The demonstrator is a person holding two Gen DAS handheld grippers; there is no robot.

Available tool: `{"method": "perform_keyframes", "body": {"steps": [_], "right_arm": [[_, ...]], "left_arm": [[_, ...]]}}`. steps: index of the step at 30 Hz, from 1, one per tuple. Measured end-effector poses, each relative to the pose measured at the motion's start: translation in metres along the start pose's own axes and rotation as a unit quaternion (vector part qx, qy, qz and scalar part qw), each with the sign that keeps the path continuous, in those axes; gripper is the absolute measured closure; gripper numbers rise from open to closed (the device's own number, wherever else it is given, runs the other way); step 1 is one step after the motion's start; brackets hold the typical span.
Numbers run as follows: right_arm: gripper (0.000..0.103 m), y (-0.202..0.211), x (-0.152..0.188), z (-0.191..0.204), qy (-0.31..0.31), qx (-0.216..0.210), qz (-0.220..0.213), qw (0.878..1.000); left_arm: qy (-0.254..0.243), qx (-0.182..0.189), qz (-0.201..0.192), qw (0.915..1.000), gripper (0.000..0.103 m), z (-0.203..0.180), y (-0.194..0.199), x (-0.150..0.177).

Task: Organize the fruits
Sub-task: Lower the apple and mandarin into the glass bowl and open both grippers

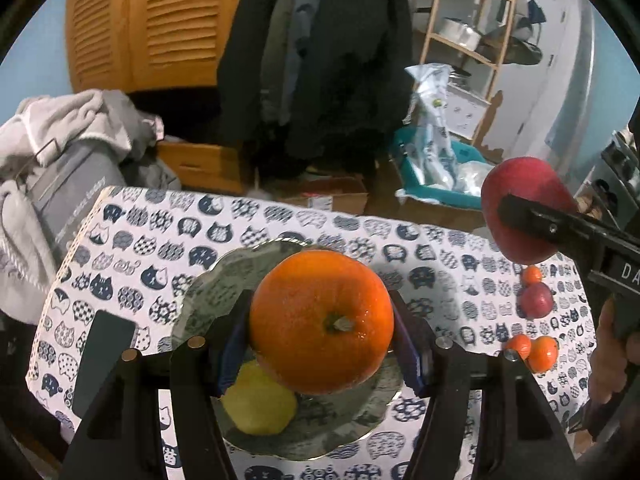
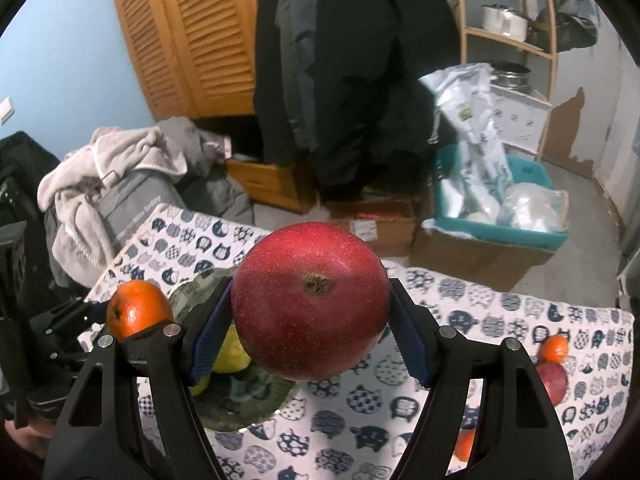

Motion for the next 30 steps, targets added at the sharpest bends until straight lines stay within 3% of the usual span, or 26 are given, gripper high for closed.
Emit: {"method": "perform_keyframes", "body": {"steps": [11,30], "right_arm": [[0.029,-0.050,0.026,0.031,0.025,-0.014,0.046,0.999],[0.029,-0.102,0.083,0.044,0.057,-0.018,0.116,0.991]], "left_arm": [[0.021,-0.023,0.034,0.9989,0.038,0.040,-0.034,0.018],[0.044,-0.043,0.093,0.9938,0.037,0.063,-0.077,0.047]]}}
Point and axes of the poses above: each gripper's, at about its wrist camera, not at the fingertips, and y roughly against the way its jaws point, z to its left, x to its underside, the point moved 8 cm from there along -y, roughly the way its jaws point, and after that the axes turned 1 degree about y, right-handed, at the moved point
